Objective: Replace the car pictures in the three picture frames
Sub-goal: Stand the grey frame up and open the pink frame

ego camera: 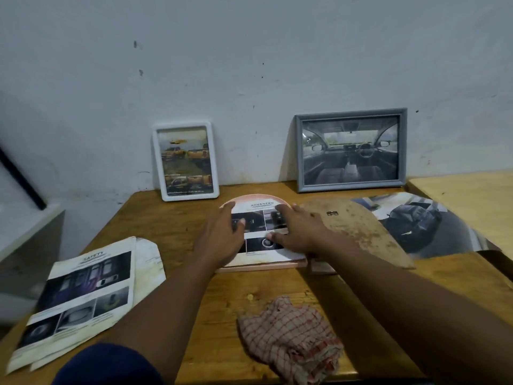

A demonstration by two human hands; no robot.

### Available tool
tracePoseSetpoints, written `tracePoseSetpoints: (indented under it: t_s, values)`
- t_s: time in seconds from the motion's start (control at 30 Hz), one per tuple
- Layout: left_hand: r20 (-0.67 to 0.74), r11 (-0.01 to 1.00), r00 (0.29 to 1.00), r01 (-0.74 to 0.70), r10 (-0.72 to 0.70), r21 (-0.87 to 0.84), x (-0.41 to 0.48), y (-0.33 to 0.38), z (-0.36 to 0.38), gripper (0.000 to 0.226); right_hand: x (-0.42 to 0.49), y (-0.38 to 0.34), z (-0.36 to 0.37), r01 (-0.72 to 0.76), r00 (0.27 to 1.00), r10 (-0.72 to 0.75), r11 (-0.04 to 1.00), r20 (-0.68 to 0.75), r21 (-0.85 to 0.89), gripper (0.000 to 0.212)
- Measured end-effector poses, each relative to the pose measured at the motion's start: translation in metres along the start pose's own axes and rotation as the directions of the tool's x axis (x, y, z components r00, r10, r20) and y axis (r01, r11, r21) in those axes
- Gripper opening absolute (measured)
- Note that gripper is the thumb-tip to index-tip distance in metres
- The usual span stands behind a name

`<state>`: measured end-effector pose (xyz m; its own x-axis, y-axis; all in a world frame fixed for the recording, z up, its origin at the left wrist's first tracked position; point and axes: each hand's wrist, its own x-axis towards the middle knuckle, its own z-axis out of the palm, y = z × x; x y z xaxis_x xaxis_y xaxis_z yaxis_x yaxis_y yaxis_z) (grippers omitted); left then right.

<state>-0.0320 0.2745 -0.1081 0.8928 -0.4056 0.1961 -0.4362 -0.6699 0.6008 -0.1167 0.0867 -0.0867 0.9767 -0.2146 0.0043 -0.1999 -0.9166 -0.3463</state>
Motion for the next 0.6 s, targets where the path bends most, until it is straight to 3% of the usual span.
tracePoseSetpoints:
  t_s: [0.13, 0.3, 0.5, 0.6]
  values:
    - [0.001, 0.999, 1.0, 0.019, -0.019, 0.028, -0.006, -0.024, -0.006, 0.057, -0.002, -0.01, 0.016, -0.011, 1.0, 0.012, 0.998, -0.004, 0.058, 0.068]
    - [-0.012, 0.999, 1.0, 0.013, -0.012, 0.053, -0.007, -0.024, -0.007, 0.057, 0.002, -0.018, 0.02, 0.007, 0.985, 0.013, 0.994, -0.174, 0.111, 0.069]
    - [-0.055, 0.996, 0.994, -0.09, 0.091, 0.018, -0.009, -0.016, -0.007, 0.051, -0.001, -0.034, 0.009, 0.254, 0.9, -0.119, 0.925, -0.42, 0.282, 0.067]
    - [-0.089, 0.989, 0.986, -0.139, 0.142, 0.044, -0.007, 0.0, -0.004, 0.059, -0.001, -0.022, -0.017, 0.239, 0.907, -0.042, 0.87, -0.419, 0.431, 0.066]
